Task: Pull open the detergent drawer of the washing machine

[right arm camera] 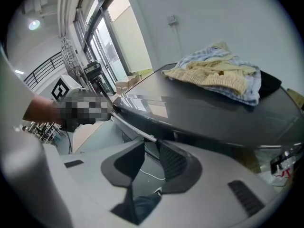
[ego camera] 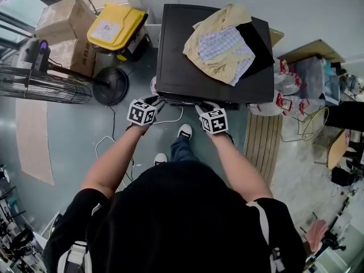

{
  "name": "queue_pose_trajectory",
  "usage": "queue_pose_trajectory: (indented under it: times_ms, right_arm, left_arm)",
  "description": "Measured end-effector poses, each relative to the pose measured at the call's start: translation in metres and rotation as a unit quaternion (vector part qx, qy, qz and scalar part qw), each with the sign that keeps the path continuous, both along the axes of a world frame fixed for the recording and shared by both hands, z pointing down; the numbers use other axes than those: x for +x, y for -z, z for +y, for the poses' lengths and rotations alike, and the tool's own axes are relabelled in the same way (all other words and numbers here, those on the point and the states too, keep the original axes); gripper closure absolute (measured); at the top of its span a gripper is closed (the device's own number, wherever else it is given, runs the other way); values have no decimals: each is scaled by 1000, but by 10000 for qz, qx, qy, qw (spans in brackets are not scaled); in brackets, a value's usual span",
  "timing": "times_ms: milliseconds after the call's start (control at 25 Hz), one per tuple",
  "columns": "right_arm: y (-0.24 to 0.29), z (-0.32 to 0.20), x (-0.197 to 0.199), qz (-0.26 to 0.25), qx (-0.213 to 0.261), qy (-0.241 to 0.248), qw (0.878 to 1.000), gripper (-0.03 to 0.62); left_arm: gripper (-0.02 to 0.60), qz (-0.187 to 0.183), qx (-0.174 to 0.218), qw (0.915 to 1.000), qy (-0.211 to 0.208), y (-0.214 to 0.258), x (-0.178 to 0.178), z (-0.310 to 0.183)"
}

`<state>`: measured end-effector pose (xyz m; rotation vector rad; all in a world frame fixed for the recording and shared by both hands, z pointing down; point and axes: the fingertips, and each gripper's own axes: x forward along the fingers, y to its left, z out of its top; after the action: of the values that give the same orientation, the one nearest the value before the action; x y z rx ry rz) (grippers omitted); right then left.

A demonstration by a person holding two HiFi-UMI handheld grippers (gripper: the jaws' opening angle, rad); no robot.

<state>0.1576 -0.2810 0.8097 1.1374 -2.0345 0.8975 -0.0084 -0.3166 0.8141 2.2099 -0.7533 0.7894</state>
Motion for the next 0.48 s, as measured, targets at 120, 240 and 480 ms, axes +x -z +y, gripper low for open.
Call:
queue_pose_trajectory:
  times_ms: [120, 240, 480]
  right_arm:
    - [1, 7, -1, -5, -15, 28, 10000, 497]
    - [0, 15, -2, -15, -27, 48, 10000, 497]
    - [-3, 35, -5, -53, -115, 17, 9999, 497]
  left_arm:
    - [433, 7, -33, 10000, -32, 1, -1, 7]
    - [433, 2, -82, 9999, -62, -1, -2, 16]
    - [433, 30, -219, 9997, -51, -4, -4, 36]
